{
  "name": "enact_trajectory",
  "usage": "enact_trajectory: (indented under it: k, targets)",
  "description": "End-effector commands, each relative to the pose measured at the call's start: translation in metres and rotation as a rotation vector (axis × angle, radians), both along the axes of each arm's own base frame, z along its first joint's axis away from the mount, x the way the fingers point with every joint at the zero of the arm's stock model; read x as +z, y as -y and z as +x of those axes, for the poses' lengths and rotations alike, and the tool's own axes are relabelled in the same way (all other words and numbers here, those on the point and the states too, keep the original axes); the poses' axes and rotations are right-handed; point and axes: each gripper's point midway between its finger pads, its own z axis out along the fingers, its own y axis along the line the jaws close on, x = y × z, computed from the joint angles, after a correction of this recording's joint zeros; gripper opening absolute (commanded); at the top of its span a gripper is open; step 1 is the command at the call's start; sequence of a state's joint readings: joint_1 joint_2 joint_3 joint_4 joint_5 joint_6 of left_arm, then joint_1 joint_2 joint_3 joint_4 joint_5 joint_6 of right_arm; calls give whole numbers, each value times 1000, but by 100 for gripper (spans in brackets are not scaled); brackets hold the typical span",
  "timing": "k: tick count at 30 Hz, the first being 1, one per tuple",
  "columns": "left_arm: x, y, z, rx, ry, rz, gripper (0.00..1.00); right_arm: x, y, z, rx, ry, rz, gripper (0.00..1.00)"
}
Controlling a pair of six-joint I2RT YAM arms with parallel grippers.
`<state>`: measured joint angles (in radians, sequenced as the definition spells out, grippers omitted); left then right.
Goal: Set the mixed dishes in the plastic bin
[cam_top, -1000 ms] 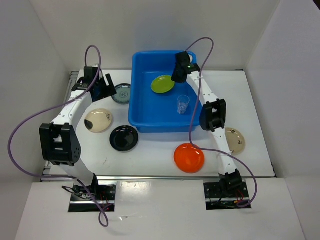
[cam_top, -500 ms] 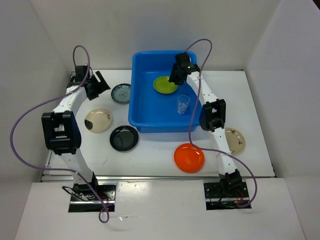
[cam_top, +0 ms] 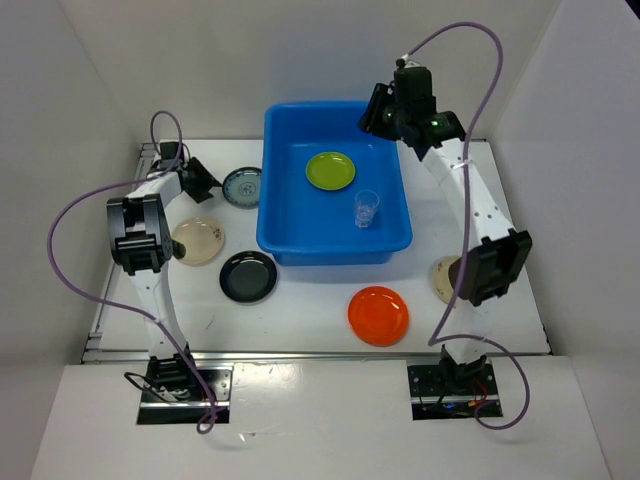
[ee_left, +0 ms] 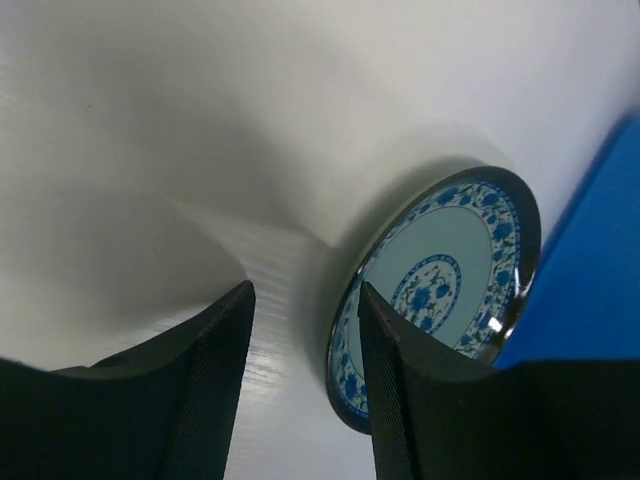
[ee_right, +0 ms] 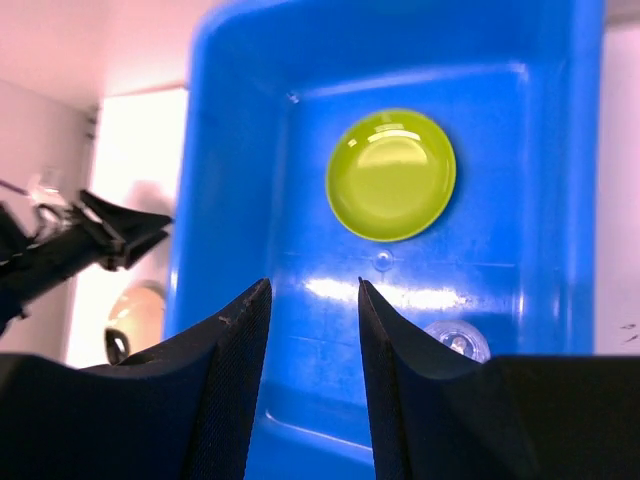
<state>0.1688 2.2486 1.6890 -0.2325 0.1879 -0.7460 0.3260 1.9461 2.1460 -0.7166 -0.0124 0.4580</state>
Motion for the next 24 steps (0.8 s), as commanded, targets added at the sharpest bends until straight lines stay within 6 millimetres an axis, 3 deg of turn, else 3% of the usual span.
enact_trajectory:
  k: [1,5,7,12,16,17,19,24]
  targets:
    - [19,8,17,-17,64,-43,54,10,15,-8,-26,51,-34,46]
    - [12,23,20,-54,63,-64,54,10,24,-14,-60,53,-52,46]
    - [1,33,18,-74,42,-76,54,0,27,-18,-67,28,-66,46]
    - [-9,51,20,-104,27,-95,50,3,34,-26,-84,33,-75,46]
    - [-19,64,23,-121,15,-109,32,7,44,-30,-114,40,-84,46]
    - [-20,69,21,-130,5,-111,20,14,46,-32,-127,54,-75,46]
    - [-21,69,19,-129,-4,-112,3,10,48,-36,-127,44,-79,46]
    - [9,48,24,-74,31,7,0,8,55,-45,-140,34,-74,46]
